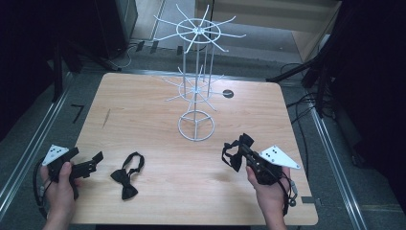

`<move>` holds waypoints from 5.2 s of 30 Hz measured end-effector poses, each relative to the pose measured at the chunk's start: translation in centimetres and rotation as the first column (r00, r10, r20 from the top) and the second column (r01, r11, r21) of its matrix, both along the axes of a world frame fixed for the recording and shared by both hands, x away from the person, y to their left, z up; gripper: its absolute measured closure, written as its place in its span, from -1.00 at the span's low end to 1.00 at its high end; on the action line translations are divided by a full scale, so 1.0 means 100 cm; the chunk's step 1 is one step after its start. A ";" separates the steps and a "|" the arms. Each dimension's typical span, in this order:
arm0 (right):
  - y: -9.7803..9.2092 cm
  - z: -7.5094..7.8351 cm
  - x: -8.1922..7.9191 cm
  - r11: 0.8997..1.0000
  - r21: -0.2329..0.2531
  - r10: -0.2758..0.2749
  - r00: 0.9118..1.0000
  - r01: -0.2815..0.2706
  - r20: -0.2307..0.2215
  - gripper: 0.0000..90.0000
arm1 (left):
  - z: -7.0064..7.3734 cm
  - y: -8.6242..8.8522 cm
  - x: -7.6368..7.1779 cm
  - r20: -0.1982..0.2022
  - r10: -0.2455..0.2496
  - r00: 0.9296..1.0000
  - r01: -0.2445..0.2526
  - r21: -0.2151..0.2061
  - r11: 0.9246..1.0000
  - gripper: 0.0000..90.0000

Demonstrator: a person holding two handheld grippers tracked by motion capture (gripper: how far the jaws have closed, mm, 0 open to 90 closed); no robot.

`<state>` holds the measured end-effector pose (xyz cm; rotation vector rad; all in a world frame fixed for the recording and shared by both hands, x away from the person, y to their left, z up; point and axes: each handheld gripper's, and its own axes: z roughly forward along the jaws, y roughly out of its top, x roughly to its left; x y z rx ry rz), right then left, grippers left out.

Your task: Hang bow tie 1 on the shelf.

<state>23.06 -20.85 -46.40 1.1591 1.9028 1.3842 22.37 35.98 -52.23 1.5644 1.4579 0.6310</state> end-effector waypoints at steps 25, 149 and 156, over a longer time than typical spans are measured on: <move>0.010 0.023 0.011 0.999 0.035 0.001 0.999 -0.003 0.044 0.99 | 0.000 0.000 0.000 -0.001 -0.003 1.000 0.003 -0.002 1.000 -1.00; 0.067 0.067 0.079 0.999 0.052 0.011 0.997 -0.015 0.080 0.99 | 0.000 0.000 0.001 0.000 -0.005 1.000 0.005 -0.001 1.000 -1.00; 0.070 0.066 0.086 0.998 0.054 0.011 0.998 -0.015 0.068 0.99 | 0.000 0.000 0.001 0.000 -0.006 1.000 0.006 -0.001 1.000 -1.00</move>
